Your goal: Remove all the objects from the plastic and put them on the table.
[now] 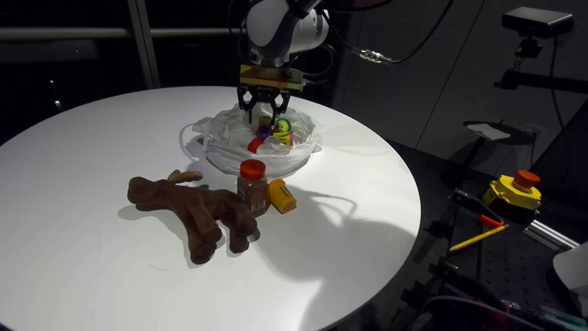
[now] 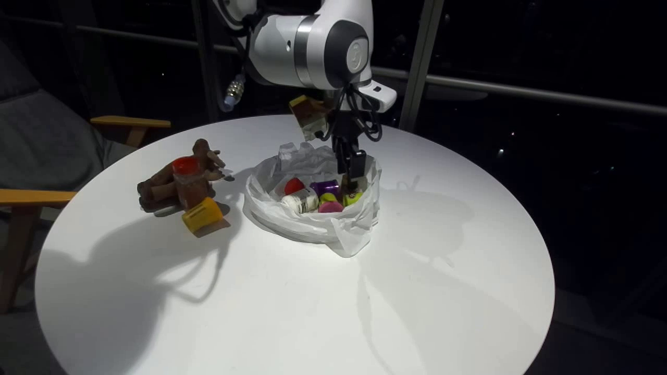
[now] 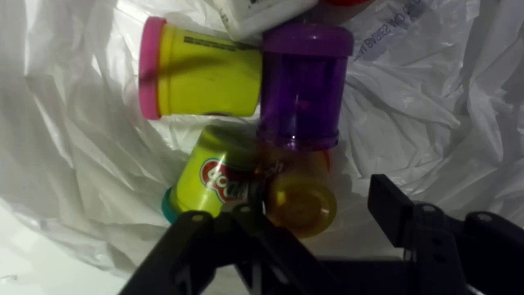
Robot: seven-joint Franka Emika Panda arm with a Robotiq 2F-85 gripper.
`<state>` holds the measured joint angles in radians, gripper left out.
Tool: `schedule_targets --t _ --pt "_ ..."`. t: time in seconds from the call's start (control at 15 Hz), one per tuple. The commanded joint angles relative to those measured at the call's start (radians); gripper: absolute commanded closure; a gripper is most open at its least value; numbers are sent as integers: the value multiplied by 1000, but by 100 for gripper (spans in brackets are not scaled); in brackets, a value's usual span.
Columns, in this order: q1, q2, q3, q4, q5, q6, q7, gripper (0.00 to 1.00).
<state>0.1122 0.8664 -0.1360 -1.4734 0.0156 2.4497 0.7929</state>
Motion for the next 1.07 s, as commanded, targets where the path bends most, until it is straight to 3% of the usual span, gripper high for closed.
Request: schedule_targets --t 0.0,0.13,0.4,1.0 --pt "11 39 -24 65 5 -16 33 67" --pt "9 43 -29 71 5 -16 42 84" --pt "8 -7 -26 15 5 -3 33 81" --pt "68 -419 -59 -409 -82 83 36 82"
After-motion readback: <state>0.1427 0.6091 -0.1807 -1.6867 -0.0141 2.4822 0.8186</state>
